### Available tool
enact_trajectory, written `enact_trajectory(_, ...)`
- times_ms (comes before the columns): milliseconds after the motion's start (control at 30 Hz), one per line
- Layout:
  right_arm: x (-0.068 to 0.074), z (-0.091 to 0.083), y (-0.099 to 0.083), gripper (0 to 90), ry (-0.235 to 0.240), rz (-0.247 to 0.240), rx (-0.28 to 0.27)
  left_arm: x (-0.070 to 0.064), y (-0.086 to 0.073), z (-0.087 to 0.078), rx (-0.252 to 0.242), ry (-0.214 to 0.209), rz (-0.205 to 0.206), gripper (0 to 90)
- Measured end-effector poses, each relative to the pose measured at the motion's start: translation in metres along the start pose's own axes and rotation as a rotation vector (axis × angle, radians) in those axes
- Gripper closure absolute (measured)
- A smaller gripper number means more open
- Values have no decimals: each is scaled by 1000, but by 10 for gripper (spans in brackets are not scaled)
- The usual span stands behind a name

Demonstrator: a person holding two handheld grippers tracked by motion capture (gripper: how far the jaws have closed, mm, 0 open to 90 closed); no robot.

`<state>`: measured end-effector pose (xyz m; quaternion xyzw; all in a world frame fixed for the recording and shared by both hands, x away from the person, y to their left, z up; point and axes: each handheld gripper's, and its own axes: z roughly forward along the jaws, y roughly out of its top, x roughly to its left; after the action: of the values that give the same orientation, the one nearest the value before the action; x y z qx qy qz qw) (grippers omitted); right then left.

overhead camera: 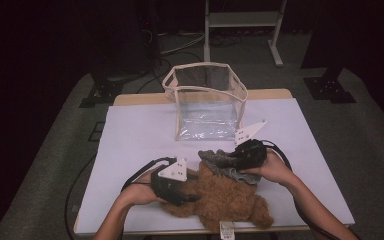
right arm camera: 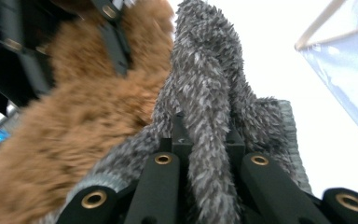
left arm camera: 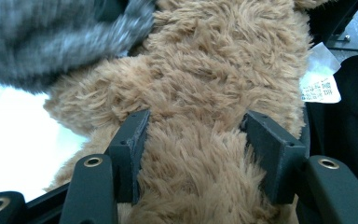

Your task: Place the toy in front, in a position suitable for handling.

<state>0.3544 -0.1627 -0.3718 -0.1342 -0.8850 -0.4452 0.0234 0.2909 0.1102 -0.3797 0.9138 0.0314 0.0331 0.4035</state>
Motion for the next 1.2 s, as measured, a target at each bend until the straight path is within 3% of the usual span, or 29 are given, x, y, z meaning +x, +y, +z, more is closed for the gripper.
enact_trajectory(133, 19, -12, -2, 807, 26, -33, -27, 3, 3, -3, 3, -4, -10, 405)
enact_trajectory(400, 45, -42, -34, 807, 4, -37, -108, 23, 19, -2, -3, -31, -57, 351)
enact_trajectory(533, 52, -38, -41, 808, 21, -43, -118, 33, 26, 6, -1, -47, -92, 325)
enact_trajectory(667, 56, -35, -43, 808, 36, -61, -116, 36, 28, 14, 40, -80, -107, 308)
enact_trajectory(767, 55, -36, -41, 808, 29, -67, -117, 31, 27, 17, 45, -114, -78, 424)
enact_trajectory(900, 44, -34, -23, 807, -19, -66, -118, 22, 29, 15, 36, -91, -13, 489)
enact_trajectory(967, 38, -26, -7, 807, -33, -76, -109, 18, 28, 14, 32, -88, -4, 503)
enact_trajectory(1100, 29, -2, 12, 806, -16, -91, -70, 16, 28, 14, 35, -83, 19, 523)
enact_trajectory(1133, 27, 2, 13, 806, -18, -101, -57, 15, 27, 14, 35, -81, 21, 524)
enact_trajectory(1200, 21, 8, 8, 807, -18, -76, -26, 15, 27, 14, 35, -77, 29, 534)
